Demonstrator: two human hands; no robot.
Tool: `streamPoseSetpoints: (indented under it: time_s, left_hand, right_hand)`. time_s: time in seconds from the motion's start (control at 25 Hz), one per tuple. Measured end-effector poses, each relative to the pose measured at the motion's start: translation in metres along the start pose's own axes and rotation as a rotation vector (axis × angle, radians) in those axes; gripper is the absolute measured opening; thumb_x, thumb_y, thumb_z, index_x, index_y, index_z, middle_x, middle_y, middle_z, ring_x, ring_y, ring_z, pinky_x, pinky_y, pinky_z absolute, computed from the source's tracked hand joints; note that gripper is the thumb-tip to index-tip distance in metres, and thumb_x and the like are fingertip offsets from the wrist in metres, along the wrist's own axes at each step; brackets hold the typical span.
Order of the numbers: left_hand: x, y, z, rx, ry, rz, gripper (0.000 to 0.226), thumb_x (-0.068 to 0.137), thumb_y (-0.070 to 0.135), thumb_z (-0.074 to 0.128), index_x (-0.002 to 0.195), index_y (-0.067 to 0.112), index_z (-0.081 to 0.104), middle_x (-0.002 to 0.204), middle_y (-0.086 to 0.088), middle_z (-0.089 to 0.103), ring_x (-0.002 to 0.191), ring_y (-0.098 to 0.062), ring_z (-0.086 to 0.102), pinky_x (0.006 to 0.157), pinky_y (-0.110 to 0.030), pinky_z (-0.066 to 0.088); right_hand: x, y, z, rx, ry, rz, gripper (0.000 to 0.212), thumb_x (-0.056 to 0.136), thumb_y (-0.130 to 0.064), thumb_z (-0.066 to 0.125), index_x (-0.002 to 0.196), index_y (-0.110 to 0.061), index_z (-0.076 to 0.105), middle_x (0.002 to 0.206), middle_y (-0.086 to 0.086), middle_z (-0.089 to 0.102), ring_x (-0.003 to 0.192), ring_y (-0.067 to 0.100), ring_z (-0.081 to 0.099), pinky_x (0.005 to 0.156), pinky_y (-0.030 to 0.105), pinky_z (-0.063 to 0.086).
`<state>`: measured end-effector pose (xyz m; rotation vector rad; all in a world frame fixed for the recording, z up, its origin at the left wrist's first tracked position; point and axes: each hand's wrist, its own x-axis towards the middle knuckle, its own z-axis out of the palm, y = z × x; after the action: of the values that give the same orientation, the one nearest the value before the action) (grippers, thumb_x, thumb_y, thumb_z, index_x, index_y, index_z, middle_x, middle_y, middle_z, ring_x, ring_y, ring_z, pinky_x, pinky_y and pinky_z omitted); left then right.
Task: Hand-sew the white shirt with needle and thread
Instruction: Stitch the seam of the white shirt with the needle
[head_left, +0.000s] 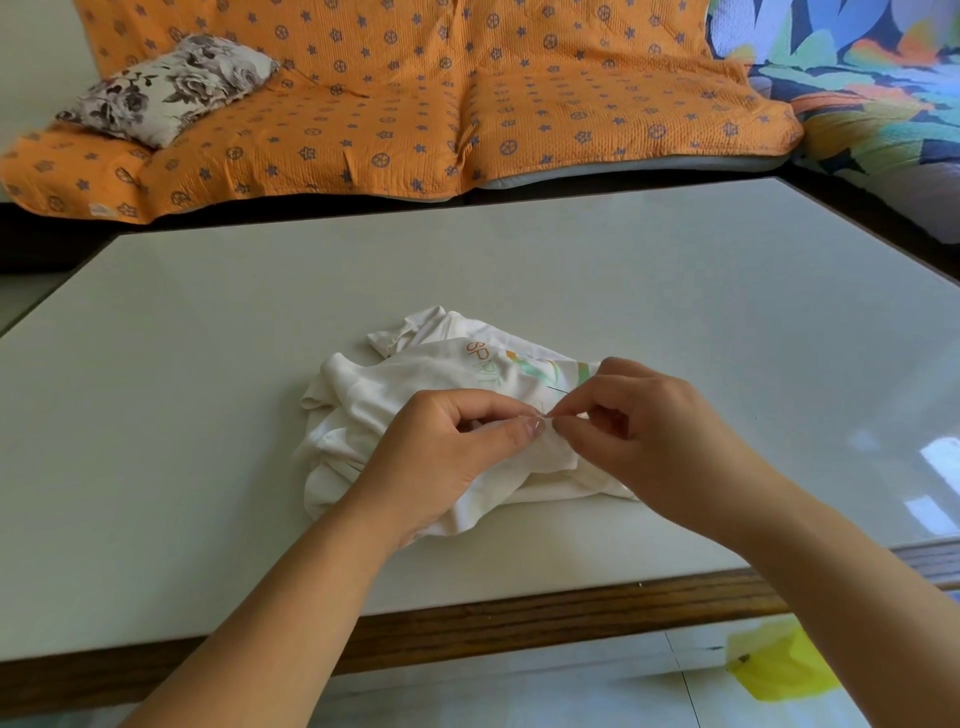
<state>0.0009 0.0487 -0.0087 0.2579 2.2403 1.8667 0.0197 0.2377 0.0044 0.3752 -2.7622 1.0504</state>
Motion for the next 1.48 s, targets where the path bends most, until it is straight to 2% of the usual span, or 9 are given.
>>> streamPoseSetpoints:
  time_s: [0.2,0.4,0.6,0.8,0.92,1.08,1.2,1.32,1.48]
  left_hand:
    - [-0.001,0.0,0.002,0.052,0.003,0.007,0.009,0.078,0.03,0.077,0.085,0.027,0.08,0.091,-0.011,0.075,0.096,-0.034,0.065,0.087,-0.038,0.054]
    - [-0.001,-0.001,0.002,0.091,0.019,0.033,0.005,0.082,0.026,0.076,0.084,0.028,0.08,0.088,-0.015,0.072,0.081,-0.032,0.063,0.082,-0.037,0.054]
    - [0.0,-0.002,0.001,0.116,0.026,0.036,0.005,0.083,0.026,0.076,0.085,0.029,0.08,0.089,-0.012,0.074,0.094,-0.035,0.065,0.088,-0.041,0.053]
    - [0.001,-0.005,-0.002,0.107,0.053,0.059,0.005,0.083,0.027,0.076,0.086,0.031,0.079,0.091,-0.018,0.072,0.092,-0.04,0.063,0.088,-0.046,0.053]
    - [0.002,-0.007,-0.003,0.104,0.059,0.054,0.006,0.083,0.026,0.076,0.086,0.031,0.079,0.092,-0.016,0.073,0.094,-0.038,0.064,0.089,-0.045,0.053]
    - [0.005,-0.01,-0.005,0.093,0.066,0.054,0.007,0.083,0.025,0.076,0.085,0.031,0.078,0.09,-0.011,0.073,0.094,-0.033,0.065,0.089,-0.04,0.054]
    - [0.006,-0.013,-0.006,0.111,0.072,0.056,0.005,0.084,0.024,0.076,0.084,0.027,0.079,0.088,-0.006,0.075,0.09,-0.025,0.068,0.086,-0.033,0.055]
    - [0.006,-0.015,-0.003,0.14,0.064,0.051,0.005,0.085,0.023,0.075,0.085,0.026,0.078,0.085,0.008,0.076,0.086,-0.007,0.07,0.081,-0.018,0.053]
    - [0.008,-0.023,0.006,0.227,0.062,0.034,0.003,0.083,0.032,0.076,0.083,0.035,0.075,0.085,0.02,0.074,0.087,0.008,0.066,0.077,-0.005,0.046]
  right_hand:
    - [0.0,0.003,-0.001,-0.003,0.219,-0.011,0.012,0.08,-0.016,0.07,0.071,-0.023,0.073,0.064,-0.008,0.048,0.059,0.008,0.048,0.054,0.012,0.034]
    - [0.001,0.004,-0.002,-0.073,0.338,-0.024,0.012,0.077,-0.009,0.072,0.07,-0.019,0.073,0.061,-0.008,0.046,0.059,0.013,0.046,0.051,0.014,0.033]
    - [0.001,0.003,-0.002,-0.035,0.287,-0.007,0.011,0.081,-0.01,0.07,0.074,-0.018,0.075,0.063,-0.009,0.048,0.059,0.008,0.047,0.054,0.011,0.035]
    - [0.003,0.006,-0.013,-0.036,0.207,0.088,0.015,0.092,-0.015,0.061,0.088,-0.019,0.076,0.077,-0.009,0.057,0.076,-0.002,0.053,0.064,0.005,0.037]
    - [0.004,0.008,-0.023,-0.059,0.174,0.147,0.023,0.097,-0.016,0.052,0.097,-0.023,0.074,0.083,-0.014,0.056,0.075,-0.012,0.051,0.064,0.001,0.035]
    - [0.005,0.012,-0.031,0.044,0.181,0.268,0.032,0.096,-0.013,0.044,0.104,-0.026,0.072,0.082,-0.012,0.058,0.067,-0.003,0.054,0.056,0.004,0.035]
    - [0.004,0.016,-0.039,0.209,0.297,0.339,0.035,0.093,-0.008,0.044,0.101,-0.027,0.073,0.068,-0.009,0.059,0.058,0.002,0.054,0.062,0.013,0.04]
    - [0.001,0.013,-0.05,0.613,0.367,0.341,0.038,0.092,0.002,0.041,0.099,-0.018,0.073,0.066,0.002,0.063,0.065,0.013,0.061,0.069,0.027,0.049]
    - [-0.003,0.0,-0.051,1.035,0.339,0.301,0.024,0.093,0.01,0.043,0.1,-0.006,0.059,0.071,0.009,0.067,0.077,0.026,0.071,0.068,0.026,0.057]
